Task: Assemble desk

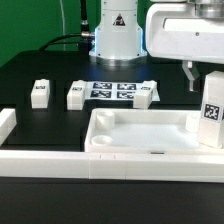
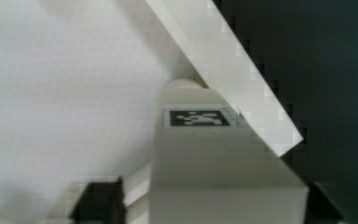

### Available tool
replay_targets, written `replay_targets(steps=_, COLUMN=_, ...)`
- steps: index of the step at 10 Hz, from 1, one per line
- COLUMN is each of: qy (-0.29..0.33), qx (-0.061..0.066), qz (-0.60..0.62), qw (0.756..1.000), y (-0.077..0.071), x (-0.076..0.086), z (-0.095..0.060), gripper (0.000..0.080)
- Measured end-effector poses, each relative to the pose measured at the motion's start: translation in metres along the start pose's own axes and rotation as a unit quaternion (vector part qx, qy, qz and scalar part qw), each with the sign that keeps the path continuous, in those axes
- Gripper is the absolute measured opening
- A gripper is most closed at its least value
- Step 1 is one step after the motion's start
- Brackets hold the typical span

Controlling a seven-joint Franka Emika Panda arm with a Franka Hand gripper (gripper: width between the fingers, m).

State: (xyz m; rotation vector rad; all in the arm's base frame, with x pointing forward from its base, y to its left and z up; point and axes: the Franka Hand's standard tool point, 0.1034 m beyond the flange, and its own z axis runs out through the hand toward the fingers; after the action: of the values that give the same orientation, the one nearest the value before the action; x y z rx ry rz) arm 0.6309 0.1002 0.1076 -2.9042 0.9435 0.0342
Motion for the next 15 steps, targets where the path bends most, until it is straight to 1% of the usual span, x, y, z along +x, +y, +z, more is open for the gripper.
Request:
replay_targets(steps=1, qy=0.001, qx=-0.001, qz=-0.041, qw=0.999, y=-0.0013, x=-0.0013, z=0.0002, gripper=0.0547)
replay_targets(steps=2, qy=0.001, qx=-0.001, qz=-0.1, qw=0.995, y=-0.0029, x=-0.0034, z=0.001, gripper=0.0627)
replay_targets(steps=3, qy=0.001, qx=0.0, qz=-0.138, qw=0.99, y=-0.0031, x=-0.0037, z=0.0011, gripper=0.0645)
replay_targets(steps=4, qy=0.001, qx=0.0, qz=-0.161, qw=0.987, y=-0.0028, x=-0.0035, z=0.0012, gripper=0.0645)
replay_targets(steps=7, qy=0.001, qx=0.0, qz=-0.255, qw=0.967, y=-0.0025, x=-0.0032, z=0.0012, gripper=0.0649)
replay_targets(steps=8, qy=0.002, qx=-0.003, qz=-0.298, qw=0.955, y=-0.0025, x=-0.0032, z=0.0011, gripper=0.0649)
replay_targets(steps=9, qy=0.007, qx=-0.016, qz=-0.347, qw=0.938, y=-0.0031, x=-0.0036, z=0.0006, gripper=0.0649)
replay_targets(steps=10, qy=0.01, qx=-0.025, qz=-0.405, qw=0.914, y=-0.0039, x=-0.0037, z=0.0, gripper=0.0649)
replay_targets(steps=11, qy=0.01, qx=-0.03, qz=-0.45, qw=0.892, y=-0.0046, x=-0.0041, z=-0.0002, gripper=0.0649)
replay_targets(steps=12, qy=0.01, qx=-0.03, qz=-0.478, qw=0.878, y=-0.0052, x=-0.0042, z=-0.0005, gripper=0.0649)
replay_targets(steps=13, qy=0.009, qx=-0.031, qz=-0.519, qw=0.854, y=-0.005, x=-0.0035, z=-0.0009, gripper=0.0649)
replay_targets(steps=14, qy=0.008, qx=-0.032, qz=-0.544, qw=0.838, y=-0.0052, x=-0.0037, z=-0.0008, gripper=0.0649)
replay_targets(steps=15, qy=0.006, qx=-0.034, qz=-0.582, qw=0.813, y=-0.0047, x=-0.0034, z=-0.0003, gripper=0.0649)
